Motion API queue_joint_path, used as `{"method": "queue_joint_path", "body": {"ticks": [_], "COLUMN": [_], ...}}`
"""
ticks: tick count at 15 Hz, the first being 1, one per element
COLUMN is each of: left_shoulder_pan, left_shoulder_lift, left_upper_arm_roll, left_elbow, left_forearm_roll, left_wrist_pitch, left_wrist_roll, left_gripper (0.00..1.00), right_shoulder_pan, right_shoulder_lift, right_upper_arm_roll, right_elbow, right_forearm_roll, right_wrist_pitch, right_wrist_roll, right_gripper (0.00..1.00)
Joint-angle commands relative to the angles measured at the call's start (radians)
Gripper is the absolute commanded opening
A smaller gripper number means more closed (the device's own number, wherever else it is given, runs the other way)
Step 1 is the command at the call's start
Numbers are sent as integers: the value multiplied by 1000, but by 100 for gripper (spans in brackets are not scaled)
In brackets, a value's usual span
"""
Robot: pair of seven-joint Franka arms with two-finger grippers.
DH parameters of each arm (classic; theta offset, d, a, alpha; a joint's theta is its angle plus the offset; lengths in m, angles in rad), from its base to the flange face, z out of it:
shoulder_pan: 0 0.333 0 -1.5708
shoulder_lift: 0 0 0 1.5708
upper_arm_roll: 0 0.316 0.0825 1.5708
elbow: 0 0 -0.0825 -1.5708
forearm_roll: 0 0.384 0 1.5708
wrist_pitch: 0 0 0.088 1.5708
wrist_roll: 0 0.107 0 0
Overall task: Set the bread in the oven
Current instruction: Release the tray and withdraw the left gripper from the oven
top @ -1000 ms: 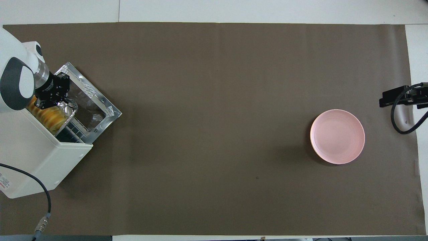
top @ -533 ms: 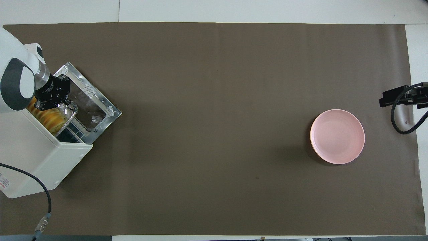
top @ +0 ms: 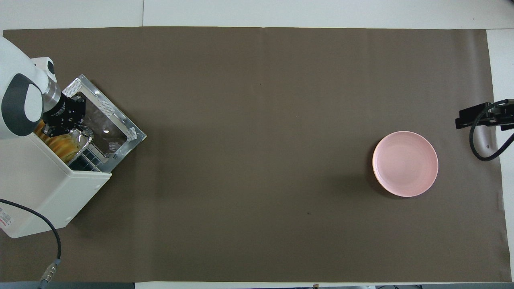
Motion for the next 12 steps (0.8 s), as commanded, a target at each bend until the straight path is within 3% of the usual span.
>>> {"method": "queue_joint_path", "body": {"ticks": [1, 9, 11, 12], "left_shoulder_pan": [-2, 7, 5, 2], "left_shoulder_lift": [-49, -52, -52, -52], "left_upper_arm_roll": [2, 2, 2, 3], "left_elbow": [-57, -64, -63, -61], "left_forearm_roll": [22, 22, 22, 22], "left_wrist_pitch": [5, 2, -4, -4], "left_wrist_roll": [21, 79, 78, 76], "left_gripper": [0, 0, 18, 50], "right_shoulder_pan": [-6, -6, -6, -6], "right_shoulder_lift": [-25, -25, -25, -25], "right_upper_arm_roll": [9, 9, 9, 9], "right_elbow": [-27, -27, -27, -27], "right_forearm_roll": [-21, -21, -21, -21], "right_wrist_pitch": [10, 10, 10, 8], "right_wrist_roll": [10, 10, 10, 10], "right_gripper": [100, 100, 100, 100]}}
